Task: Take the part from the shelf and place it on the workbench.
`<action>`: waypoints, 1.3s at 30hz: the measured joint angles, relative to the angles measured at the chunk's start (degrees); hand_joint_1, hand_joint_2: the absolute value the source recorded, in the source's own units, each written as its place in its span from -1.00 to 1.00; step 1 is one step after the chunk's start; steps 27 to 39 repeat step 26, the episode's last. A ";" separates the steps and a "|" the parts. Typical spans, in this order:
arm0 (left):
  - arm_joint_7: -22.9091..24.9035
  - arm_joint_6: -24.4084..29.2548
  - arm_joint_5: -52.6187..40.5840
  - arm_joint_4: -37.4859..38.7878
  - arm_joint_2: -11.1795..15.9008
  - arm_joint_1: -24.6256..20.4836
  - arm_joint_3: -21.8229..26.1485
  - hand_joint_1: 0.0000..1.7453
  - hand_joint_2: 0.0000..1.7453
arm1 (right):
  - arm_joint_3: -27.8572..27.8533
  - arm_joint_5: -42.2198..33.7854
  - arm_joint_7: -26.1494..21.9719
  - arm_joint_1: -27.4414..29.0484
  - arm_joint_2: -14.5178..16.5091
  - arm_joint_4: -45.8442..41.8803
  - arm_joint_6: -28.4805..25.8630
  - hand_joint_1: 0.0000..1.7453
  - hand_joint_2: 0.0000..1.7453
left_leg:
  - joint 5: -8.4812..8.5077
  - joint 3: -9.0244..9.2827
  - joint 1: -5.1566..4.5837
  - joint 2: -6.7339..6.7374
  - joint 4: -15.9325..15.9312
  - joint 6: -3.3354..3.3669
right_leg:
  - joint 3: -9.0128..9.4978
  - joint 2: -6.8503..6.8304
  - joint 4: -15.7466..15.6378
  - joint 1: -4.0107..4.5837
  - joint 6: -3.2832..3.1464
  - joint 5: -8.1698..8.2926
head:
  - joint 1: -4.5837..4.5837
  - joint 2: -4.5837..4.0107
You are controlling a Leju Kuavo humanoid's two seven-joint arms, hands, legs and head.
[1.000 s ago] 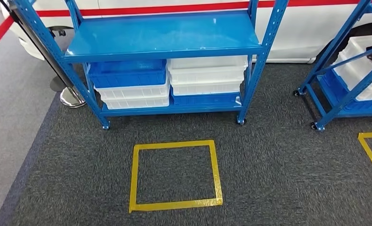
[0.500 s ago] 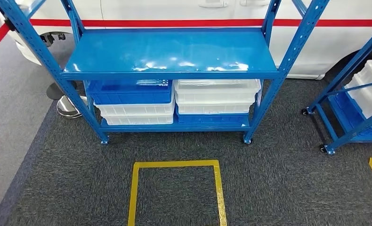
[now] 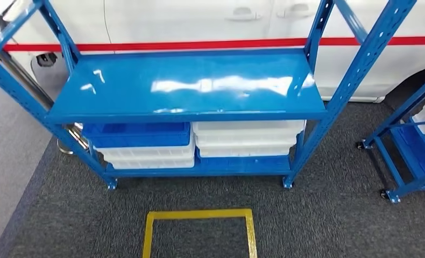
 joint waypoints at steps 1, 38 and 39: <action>0.01 0.00 0.00 0.00 0.00 0.21 0.00 -1.00 -1.00 | 0.00 0.00 0.01 0.03 -0.26 0.01 0.01 -1.00 -1.00 | -2.89 -2.71 0.00 0.04 0.79 -0.07 | 1.81 0.12 -0.52 0.03 -0.03 -1.12 | 0.01 0.00; 0.09 -0.01 0.02 0.01 -0.32 1.14 0.26 -1.00 -1.00 | -0.11 0.00 0.00 0.67 0.61 0.12 -0.01 -1.00 -1.00 | -0.80 9.09 -1.18 -1.47 -16.75 2.57 | -6.43 0.81 2.33 1.43 0.30 3.71 | 0.04 0.00; 0.09 -0.01 0.02 0.01 -0.32 1.14 0.26 -1.00 -1.00 | -0.11 0.00 0.00 0.67 0.61 0.12 -0.01 -1.00 -1.00 | -0.80 9.09 -1.18 -1.47 -16.75 2.57 | -6.43 0.81 2.33 1.43 0.30 3.71 | 0.04 0.00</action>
